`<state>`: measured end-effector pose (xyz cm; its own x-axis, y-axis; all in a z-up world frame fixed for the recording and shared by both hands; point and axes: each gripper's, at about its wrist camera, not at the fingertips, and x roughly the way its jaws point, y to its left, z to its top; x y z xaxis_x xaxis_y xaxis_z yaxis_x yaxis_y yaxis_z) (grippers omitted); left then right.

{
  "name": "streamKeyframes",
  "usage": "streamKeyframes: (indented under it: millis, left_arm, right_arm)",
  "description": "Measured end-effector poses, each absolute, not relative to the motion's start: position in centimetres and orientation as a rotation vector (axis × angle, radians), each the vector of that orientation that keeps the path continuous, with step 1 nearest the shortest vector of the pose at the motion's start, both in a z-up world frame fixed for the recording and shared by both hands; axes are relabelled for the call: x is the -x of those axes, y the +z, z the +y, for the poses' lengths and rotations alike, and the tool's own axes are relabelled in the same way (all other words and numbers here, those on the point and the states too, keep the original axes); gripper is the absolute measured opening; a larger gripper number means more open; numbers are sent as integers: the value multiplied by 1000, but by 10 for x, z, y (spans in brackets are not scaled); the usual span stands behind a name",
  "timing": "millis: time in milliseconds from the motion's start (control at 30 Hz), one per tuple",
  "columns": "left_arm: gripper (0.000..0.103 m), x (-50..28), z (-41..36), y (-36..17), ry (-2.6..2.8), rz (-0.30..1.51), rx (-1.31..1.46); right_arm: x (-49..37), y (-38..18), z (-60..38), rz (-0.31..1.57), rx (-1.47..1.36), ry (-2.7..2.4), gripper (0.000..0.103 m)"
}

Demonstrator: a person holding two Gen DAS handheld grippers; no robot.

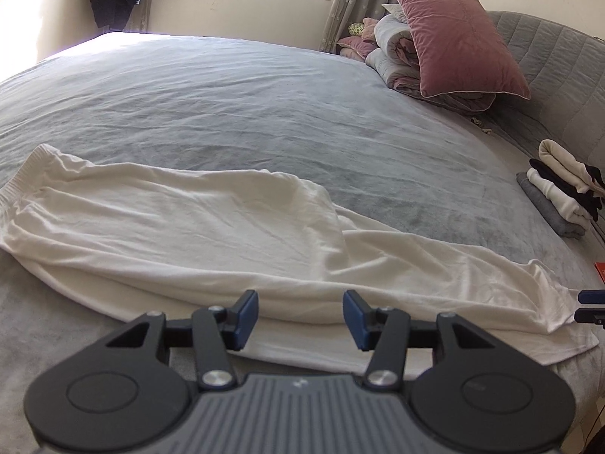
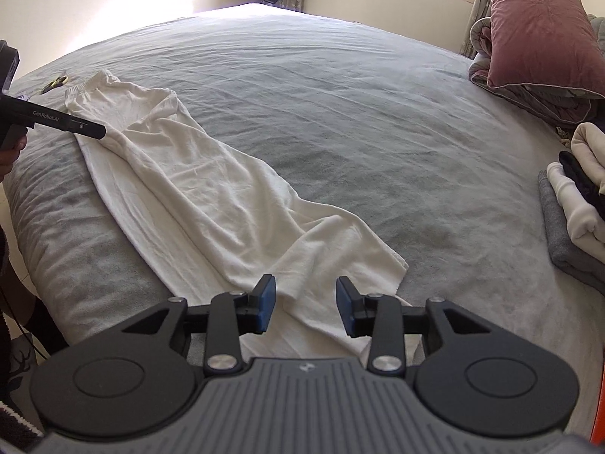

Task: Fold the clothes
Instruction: 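Grasp the white garment edge with the right gripper near the left gripper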

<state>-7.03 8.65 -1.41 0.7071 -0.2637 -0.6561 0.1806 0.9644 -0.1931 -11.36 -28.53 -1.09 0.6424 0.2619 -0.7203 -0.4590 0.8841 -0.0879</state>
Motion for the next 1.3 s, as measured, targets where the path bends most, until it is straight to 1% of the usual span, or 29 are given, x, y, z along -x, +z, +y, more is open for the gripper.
streamKeyframes:
  millis: [67, 233, 300, 367, 400, 500, 600, 733, 800, 833, 933, 1000, 1133, 1300]
  left_arm:
    - [51, 73, 78, -15, -280, 739, 88]
    - [51, 79, 49, -20, -383, 709, 16]
    - [51, 82, 33, -20, -439, 690, -14]
    - [51, 85, 14, -20, -501, 668, -49]
    - [52, 86, 0, -19, -537, 653, -72]
    - [54, 91, -34, -21, -617, 626, -123]
    - [54, 97, -69, -25, -678, 615, -166]
    - [54, 108, -115, -28, -736, 588, -238]
    - [54, 114, -134, -27, -760, 558, -282]
    - [54, 117, -145, -26, -775, 535, -309]
    - [54, 123, -169, -28, -805, 491, -377]
    - [54, 128, -182, -31, -821, 466, -424]
    - [54, 133, -203, -36, -848, 438, -498]
    - [45, 132, -224, -40, -868, 432, -527]
  right_arm:
    - [117, -11, -287, 774, 293, 450, 39]
    - [117, -33, -276, 821, 407, 427, 39]
    - [115, -38, -275, 810, 422, 415, 34]
    - [115, -37, -275, 793, 422, 403, 26]
    - [115, -36, -274, 784, 422, 397, 16]
    - [116, -34, -276, 772, 426, 370, 3]
    - [116, -29, -280, 750, 402, 347, 1]
    - [117, -15, -292, 729, 307, 359, 0]
    - [115, -9, -301, 723, 253, 347, 0]
    - [112, -8, -306, 719, 226, 314, 5]
    - [97, -9, -330, 741, 106, 244, 28]
    - [90, -12, -344, 747, 25, 239, 38]
    - [75, -21, -362, 748, -82, 243, 39]
    - [58, -34, -364, 767, -96, 276, 39]
